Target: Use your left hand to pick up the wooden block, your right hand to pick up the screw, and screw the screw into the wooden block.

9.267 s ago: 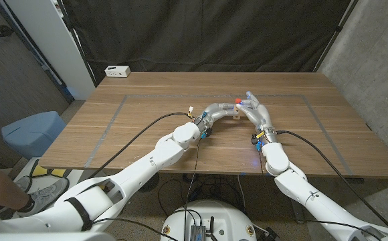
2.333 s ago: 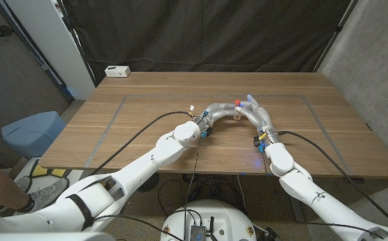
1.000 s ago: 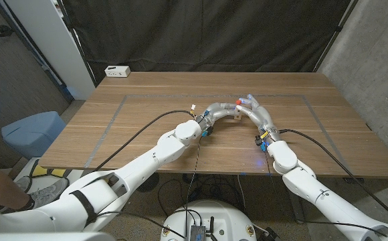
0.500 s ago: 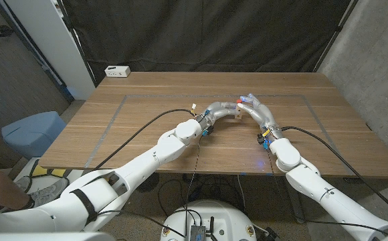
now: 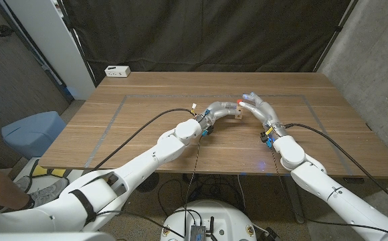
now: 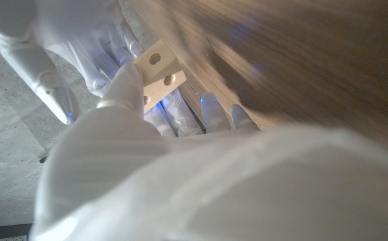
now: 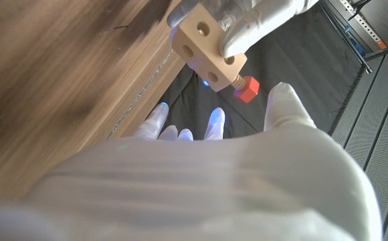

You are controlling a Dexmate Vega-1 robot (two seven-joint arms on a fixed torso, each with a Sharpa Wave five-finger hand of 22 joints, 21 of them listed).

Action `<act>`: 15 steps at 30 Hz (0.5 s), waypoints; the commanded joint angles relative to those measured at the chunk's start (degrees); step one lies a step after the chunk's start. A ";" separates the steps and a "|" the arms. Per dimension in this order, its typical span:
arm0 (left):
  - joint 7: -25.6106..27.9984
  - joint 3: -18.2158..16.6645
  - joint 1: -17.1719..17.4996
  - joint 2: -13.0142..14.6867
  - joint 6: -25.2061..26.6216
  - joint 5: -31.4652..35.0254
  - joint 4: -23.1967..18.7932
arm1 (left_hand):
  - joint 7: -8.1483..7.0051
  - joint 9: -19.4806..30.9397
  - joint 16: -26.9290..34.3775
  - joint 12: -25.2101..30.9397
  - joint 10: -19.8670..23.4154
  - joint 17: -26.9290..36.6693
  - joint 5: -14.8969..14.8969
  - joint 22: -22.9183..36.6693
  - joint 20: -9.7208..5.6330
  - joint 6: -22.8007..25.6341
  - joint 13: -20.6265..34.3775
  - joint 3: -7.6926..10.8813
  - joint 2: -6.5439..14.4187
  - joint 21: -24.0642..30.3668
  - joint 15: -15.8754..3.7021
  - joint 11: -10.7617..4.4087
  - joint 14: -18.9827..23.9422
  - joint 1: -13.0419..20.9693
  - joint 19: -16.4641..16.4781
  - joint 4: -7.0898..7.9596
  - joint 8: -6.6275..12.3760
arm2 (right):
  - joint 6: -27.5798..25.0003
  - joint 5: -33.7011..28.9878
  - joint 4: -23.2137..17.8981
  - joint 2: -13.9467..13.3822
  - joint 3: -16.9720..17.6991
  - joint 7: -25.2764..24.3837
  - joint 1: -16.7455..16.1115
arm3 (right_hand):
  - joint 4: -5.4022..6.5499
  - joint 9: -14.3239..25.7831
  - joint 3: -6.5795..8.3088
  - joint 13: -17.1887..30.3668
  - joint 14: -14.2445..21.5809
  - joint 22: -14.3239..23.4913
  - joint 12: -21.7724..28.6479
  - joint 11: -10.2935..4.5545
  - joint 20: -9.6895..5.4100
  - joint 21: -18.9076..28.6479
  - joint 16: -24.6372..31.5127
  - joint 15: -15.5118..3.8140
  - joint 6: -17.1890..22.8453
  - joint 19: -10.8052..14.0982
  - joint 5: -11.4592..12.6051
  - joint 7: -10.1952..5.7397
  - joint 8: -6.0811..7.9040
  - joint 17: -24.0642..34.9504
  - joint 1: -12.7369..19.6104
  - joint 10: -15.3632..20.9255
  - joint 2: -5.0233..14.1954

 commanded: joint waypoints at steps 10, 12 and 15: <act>-0.01 -0.11 0.54 1.04 -0.40 0.65 -1.17 | 1.36 0.10 -0.07 0.32 0.48 0.01 0.30 0.16 0.14 2.24 2.54 0.04 0.34 0.04 -3.21 0.16 0.31 0.03 0.13 0.35 0.32 | -6.95 -1.70 -8.13 -5.21 1.63 0.19 -1.34 | -0.16 0.04 0.23 0.24 -0.27 0.32 0.36 1.08 -0.22 0.40 0.03 0.55 0.46 -0.12 -0.09 1.00 -0.52 0.00 -0.62 0.29 0.08; -0.01 -0.11 0.61 1.13 -0.39 0.70 -1.28 | 1.31 0.10 -0.07 0.31 0.47 -0.01 0.31 0.16 0.12 2.19 2.55 0.06 0.28 0.05 -3.21 0.16 0.34 0.12 0.15 0.28 0.30 | -7.83 -1.93 -9.05 -5.78 1.79 0.21 -1.48 | -0.20 0.04 0.26 0.24 -0.21 0.32 0.40 1.17 -0.14 0.43 0.05 0.63 0.47 -0.11 -0.09 1.03 -0.57 -0.02 -0.61 0.40 0.08; 0.04 -0.19 0.71 1.26 -0.49 0.73 -1.38 | 1.37 0.10 -0.05 0.31 0.47 0.00 0.31 0.16 0.10 2.14 2.55 0.05 0.29 0.04 -3.23 0.16 0.37 0.09 0.14 0.31 0.29 | -8.98 -2.12 -10.35 -6.52 2.08 0.18 -1.74 | -0.28 0.04 0.32 0.24 -0.14 0.32 0.39 1.22 -0.03 0.47 0.08 0.70 0.46 -0.08 -0.08 1.35 -0.66 -0.04 -0.59 0.39 0.08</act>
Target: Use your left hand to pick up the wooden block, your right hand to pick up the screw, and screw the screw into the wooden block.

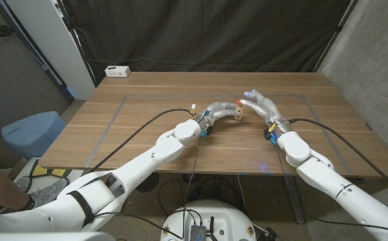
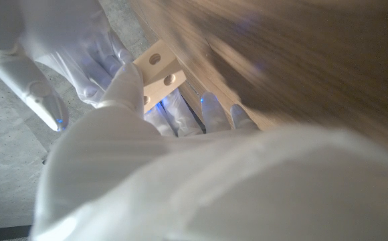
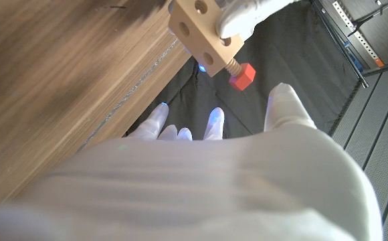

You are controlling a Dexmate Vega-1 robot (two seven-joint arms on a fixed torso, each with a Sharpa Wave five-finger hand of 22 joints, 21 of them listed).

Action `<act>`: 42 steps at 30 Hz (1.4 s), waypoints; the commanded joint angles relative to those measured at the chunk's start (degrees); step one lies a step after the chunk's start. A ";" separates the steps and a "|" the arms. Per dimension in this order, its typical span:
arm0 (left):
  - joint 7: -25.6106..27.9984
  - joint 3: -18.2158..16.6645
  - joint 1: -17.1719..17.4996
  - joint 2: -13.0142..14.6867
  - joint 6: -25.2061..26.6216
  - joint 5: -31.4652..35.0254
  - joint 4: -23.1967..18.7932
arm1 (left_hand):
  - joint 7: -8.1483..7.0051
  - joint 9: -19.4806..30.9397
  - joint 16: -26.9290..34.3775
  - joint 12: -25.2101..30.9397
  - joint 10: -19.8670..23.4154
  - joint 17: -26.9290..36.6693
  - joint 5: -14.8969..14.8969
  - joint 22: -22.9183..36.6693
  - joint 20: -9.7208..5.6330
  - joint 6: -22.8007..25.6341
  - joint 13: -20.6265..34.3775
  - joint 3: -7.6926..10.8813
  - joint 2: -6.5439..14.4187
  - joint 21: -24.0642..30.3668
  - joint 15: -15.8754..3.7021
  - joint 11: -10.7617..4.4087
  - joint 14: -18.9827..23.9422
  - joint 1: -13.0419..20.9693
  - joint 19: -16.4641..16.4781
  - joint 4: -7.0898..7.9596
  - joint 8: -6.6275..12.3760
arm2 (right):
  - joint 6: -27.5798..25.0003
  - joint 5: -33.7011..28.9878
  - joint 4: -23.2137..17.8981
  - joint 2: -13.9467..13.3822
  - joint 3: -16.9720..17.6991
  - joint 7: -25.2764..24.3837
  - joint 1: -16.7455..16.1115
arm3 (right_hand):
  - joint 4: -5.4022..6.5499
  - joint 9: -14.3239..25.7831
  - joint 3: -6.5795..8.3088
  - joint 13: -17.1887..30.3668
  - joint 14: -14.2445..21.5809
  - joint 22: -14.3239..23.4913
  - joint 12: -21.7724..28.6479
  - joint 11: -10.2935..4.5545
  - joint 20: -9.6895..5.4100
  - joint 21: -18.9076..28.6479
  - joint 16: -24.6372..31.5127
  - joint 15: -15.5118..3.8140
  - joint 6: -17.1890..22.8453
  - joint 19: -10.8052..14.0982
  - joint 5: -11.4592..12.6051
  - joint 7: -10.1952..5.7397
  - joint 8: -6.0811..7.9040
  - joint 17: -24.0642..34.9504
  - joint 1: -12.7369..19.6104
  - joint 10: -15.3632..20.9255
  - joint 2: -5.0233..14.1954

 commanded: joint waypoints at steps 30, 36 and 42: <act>0.33 -0.17 0.24 0.85 -1.29 1.34 -0.48 | 1.47 0.11 -0.05 0.38 0.48 0.00 0.37 0.16 0.10 2.33 2.61 0.12 0.28 0.03 -3.23 0.12 0.36 0.21 0.10 0.36 0.51 | -26.15 -3.68 -21.80 -14.30 2.92 4.50 0.84 | -1.56 -0.03 1.49 0.27 1.18 0.22 0.63 2.89 0.20 0.96 0.23 1.87 -0.29 1.69 0.31 3.85 -1.61 -0.39 1.28 1.05 0.27; 0.19 -0.11 0.17 0.87 -1.32 1.47 -0.48 | 1.37 0.11 -0.05 0.39 0.52 -0.02 0.36 0.16 0.08 2.39 2.62 0.11 0.21 0.03 -3.23 0.12 0.40 0.29 0.11 0.31 0.53 | -32.26 -5.02 -25.82 -17.21 2.01 7.30 3.38 | -2.02 -0.04 2.04 0.27 1.53 0.21 0.61 3.55 0.59 0.87 0.28 3.37 -0.23 1.70 0.67 4.42 -1.95 -0.46 2.14 1.11 0.42; 0.41 -0.07 0.19 0.99 -1.34 1.82 -0.65 | 1.33 0.11 -0.01 0.37 0.50 0.00 0.37 0.16 0.10 2.37 2.62 0.13 0.30 0.03 -3.21 0.12 0.47 0.27 0.11 0.36 0.51 | -36.80 -6.12 -28.28 -18.96 0.47 10.02 6.03 | -2.37 -0.04 2.56 0.28 1.51 0.20 0.58 3.98 0.85 0.76 0.21 4.22 -0.07 1.53 1.02 5.00 -2.15 -0.49 2.93 1.11 0.58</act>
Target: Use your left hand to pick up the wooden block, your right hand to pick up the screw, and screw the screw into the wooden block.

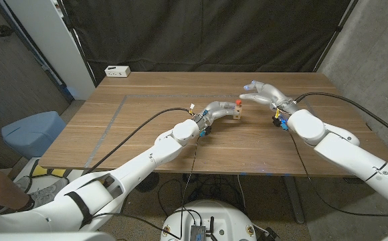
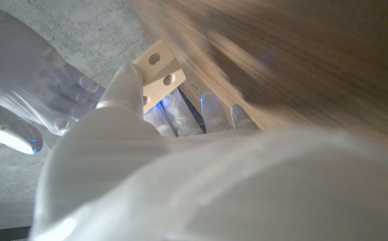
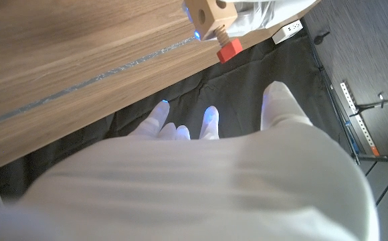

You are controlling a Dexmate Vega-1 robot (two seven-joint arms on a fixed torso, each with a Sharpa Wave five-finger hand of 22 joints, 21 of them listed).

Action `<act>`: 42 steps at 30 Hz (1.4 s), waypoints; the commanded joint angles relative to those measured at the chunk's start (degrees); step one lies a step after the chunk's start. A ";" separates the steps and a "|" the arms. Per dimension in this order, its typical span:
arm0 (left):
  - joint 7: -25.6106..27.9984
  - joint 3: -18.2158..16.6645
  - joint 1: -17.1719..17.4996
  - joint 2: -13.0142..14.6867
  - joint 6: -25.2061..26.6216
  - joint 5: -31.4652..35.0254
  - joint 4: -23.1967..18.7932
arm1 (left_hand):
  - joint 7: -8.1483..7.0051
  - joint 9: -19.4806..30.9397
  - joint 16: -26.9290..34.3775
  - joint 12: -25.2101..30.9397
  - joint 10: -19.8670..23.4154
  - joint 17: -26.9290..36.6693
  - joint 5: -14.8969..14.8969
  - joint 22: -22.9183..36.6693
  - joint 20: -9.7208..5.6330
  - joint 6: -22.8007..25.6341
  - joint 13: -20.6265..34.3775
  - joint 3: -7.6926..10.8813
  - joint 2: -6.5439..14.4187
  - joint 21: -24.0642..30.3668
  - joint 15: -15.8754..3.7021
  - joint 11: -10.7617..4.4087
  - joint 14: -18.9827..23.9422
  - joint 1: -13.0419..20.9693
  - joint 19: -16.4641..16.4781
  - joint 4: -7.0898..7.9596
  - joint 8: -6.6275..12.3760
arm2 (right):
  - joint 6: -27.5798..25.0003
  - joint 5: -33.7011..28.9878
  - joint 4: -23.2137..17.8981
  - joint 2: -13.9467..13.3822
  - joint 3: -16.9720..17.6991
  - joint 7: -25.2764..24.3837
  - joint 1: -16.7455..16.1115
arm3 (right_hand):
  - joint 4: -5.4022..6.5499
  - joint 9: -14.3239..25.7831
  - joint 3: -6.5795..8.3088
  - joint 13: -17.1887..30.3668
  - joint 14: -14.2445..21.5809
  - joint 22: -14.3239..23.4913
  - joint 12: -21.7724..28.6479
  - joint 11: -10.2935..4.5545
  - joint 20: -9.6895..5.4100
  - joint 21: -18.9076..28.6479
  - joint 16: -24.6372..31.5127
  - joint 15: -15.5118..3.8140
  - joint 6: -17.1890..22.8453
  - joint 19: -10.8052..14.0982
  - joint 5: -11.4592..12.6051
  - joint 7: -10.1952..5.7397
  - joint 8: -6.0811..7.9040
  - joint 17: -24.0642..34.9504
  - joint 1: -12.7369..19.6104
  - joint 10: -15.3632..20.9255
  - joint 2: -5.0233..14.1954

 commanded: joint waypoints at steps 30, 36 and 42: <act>1.41 0.27 0.45 0.69 -0.07 2.01 -1.23 | 1.35 0.10 -0.05 0.36 0.52 -0.01 0.40 0.16 0.12 2.24 2.64 0.13 0.57 0.01 -3.43 0.18 0.41 0.63 0.04 0.27 0.42 | -31.78 -11.11 -14.93 -7.13 -14.23 17.53 19.86 | -0.49 0.03 1.40 0.25 0.25 0.21 0.46 4.43 2.10 -0.11 0.16 2.97 1.04 -0.40 0.72 2.26 -0.90 0.02 2.22 0.73 -0.44; 1.40 0.33 0.13 0.51 -0.25 2.22 -0.71 | 1.31 0.10 -0.06 0.32 0.46 -0.01 0.41 0.16 0.14 2.15 2.63 0.15 0.59 0.01 -3.32 0.18 0.40 0.65 0.05 0.27 0.39 | -35.46 -14.79 -15.29 -6.72 -18.80 21.82 24.73 | -0.51 0.06 1.58 0.25 0.33 0.21 0.45 4.52 2.21 -0.11 0.16 3.27 1.35 -0.44 0.68 2.50 -0.92 0.02 2.43 0.77 -0.45; 1.14 0.42 -0.15 0.26 -0.49 2.20 -0.20 | 1.31 0.10 -0.07 0.32 0.47 -0.02 0.41 0.16 0.11 2.25 2.63 0.12 0.52 0.02 -3.38 0.18 0.41 0.64 0.06 0.27 0.43 | -38.55 -18.01 -15.27 -6.14 -22.77 26.36 29.00 | -0.55 0.08 1.81 0.25 0.34 0.21 0.47 4.59 2.24 -0.11 0.15 3.29 1.79 -0.47 0.68 2.46 -0.84 0.03 2.74 0.89 -0.31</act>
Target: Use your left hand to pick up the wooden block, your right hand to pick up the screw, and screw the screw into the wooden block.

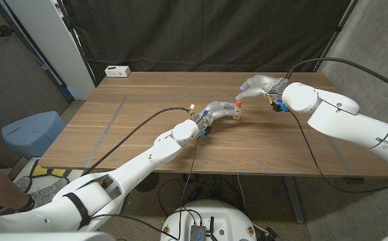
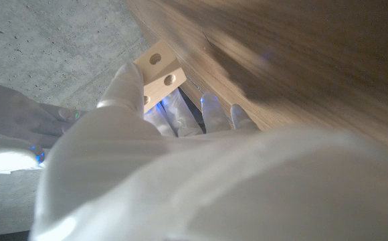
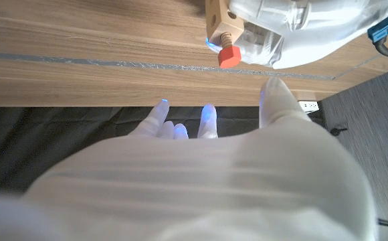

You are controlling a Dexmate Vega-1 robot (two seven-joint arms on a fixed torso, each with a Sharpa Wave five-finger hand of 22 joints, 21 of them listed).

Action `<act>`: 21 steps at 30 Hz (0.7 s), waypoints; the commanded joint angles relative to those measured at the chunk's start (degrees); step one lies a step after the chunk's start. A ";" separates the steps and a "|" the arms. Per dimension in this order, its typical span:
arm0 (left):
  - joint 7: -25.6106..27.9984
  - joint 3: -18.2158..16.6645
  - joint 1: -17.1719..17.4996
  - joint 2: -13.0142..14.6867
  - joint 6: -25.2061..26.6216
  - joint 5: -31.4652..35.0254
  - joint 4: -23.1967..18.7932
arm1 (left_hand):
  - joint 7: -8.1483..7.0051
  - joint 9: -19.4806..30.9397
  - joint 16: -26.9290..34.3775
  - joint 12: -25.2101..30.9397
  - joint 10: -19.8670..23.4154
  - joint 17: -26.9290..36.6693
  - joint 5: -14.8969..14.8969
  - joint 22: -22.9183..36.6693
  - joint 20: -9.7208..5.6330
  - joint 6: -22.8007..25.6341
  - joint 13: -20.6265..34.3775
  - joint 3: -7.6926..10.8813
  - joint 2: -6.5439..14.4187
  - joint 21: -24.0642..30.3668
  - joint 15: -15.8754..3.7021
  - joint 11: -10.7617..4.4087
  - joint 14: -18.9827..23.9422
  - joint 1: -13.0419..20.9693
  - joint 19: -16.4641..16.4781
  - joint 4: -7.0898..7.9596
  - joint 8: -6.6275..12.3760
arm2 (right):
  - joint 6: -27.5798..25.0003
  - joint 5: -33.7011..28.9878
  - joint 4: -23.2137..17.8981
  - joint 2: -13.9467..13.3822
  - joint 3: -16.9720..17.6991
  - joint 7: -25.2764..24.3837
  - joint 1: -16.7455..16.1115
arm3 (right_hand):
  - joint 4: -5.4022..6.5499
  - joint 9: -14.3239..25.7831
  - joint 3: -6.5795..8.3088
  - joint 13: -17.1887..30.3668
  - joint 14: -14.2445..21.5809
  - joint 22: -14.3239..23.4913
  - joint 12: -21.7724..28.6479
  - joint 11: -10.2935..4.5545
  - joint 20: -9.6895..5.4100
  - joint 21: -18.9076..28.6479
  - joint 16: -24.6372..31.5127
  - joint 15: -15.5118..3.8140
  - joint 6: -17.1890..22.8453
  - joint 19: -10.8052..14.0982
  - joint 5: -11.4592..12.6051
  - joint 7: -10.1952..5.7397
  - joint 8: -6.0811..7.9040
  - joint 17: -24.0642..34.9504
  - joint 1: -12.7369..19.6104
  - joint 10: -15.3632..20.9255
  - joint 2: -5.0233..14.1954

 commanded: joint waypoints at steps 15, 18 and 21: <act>0.16 0.36 -0.42 -0.57 -0.39 0.58 0.73 | 1.30 0.10 -0.06 0.19 0.72 -0.01 0.18 0.16 0.04 2.31 2.66 0.04 0.37 0.01 -3.28 -0.04 0.44 -0.06 0.04 0.37 0.42 | -11.50 -14.06 -1.20 1.94 -16.37 16.03 16.22 | -0.16 0.16 1.30 0.24 -0.01 0.21 0.48 0.81 0.59 -0.06 0.14 0.67 1.87 0.05 0.28 0.36 0.01 0.04 1.74 0.22 0.60; 0.17 0.44 -0.41 -0.58 -0.38 0.69 0.64 | 1.37 0.10 -0.06 0.18 0.70 0.00 0.19 0.16 0.06 2.36 2.66 0.07 0.42 0.01 -3.28 -0.03 0.42 -0.02 0.04 0.37 0.44 | -12.30 -15.87 -1.26 2.24 -17.80 17.44 17.28 | -0.16 0.17 1.37 0.24 0.01 0.21 0.49 0.79 0.62 -0.03 0.14 0.70 1.93 0.12 0.27 0.38 0.00 0.04 1.82 0.27 0.62; 0.13 0.50 -0.39 -0.59 -0.40 0.75 0.55 | 1.37 0.10 -0.05 0.13 0.63 0.00 0.20 0.16 0.08 2.37 2.63 0.08 0.44 0.02 -3.27 -0.03 0.43 0.00 0.06 0.37 0.44 | -12.74 -17.57 -1.27 2.52 -19.01 18.72 18.11 | -0.15 0.20 1.47 0.24 0.02 0.21 0.48 0.91 0.71 -0.02 0.13 0.71 2.00 0.15 0.26 0.41 -0.02 0.04 1.93 0.29 0.65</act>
